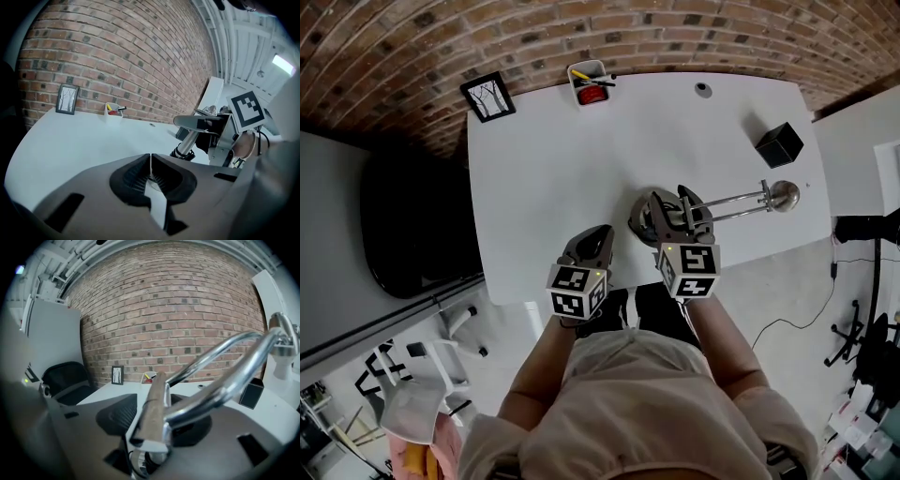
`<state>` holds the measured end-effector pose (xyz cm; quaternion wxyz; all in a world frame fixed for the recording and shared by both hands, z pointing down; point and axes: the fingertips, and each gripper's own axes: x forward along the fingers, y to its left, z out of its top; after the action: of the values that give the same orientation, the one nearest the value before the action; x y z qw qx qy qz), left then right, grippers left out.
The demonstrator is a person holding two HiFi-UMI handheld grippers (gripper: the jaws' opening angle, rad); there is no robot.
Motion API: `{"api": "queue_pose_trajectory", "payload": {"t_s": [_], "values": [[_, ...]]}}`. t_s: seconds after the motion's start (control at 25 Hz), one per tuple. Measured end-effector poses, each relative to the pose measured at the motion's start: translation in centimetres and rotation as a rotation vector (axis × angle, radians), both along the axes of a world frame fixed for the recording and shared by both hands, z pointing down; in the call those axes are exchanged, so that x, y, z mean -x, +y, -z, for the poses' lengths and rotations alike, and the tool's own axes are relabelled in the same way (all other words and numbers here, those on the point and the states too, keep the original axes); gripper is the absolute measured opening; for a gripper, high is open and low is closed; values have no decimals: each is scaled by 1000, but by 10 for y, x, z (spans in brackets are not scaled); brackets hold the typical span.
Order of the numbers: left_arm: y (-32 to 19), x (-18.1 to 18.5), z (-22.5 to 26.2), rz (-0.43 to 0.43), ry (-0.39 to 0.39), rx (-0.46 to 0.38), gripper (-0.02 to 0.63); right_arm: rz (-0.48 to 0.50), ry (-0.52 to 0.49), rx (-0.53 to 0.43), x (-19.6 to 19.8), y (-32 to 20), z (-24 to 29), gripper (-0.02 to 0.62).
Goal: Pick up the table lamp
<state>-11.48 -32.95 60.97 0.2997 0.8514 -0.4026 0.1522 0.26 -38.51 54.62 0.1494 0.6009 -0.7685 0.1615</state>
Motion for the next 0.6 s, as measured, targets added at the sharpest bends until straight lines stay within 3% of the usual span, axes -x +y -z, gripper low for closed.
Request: {"api": "queue_pose_trajectory", "payload": {"t_s": [0.12,0.24,0.28,0.6], "values": [[-3,-1,-4,16,-2,11,25,-8,-7,43,-3,-4,-8,215],[-4,-3,-6,49,-11,18,25,-16,65,62,-8,-5,-15,81],[-3,-4,-7,57,-12,22,25,-6,86,60,-9,-5,-15,63],[-7,-18,-15,85,-25,39,25,28,47,64,-12,-6,-13,57]]}}
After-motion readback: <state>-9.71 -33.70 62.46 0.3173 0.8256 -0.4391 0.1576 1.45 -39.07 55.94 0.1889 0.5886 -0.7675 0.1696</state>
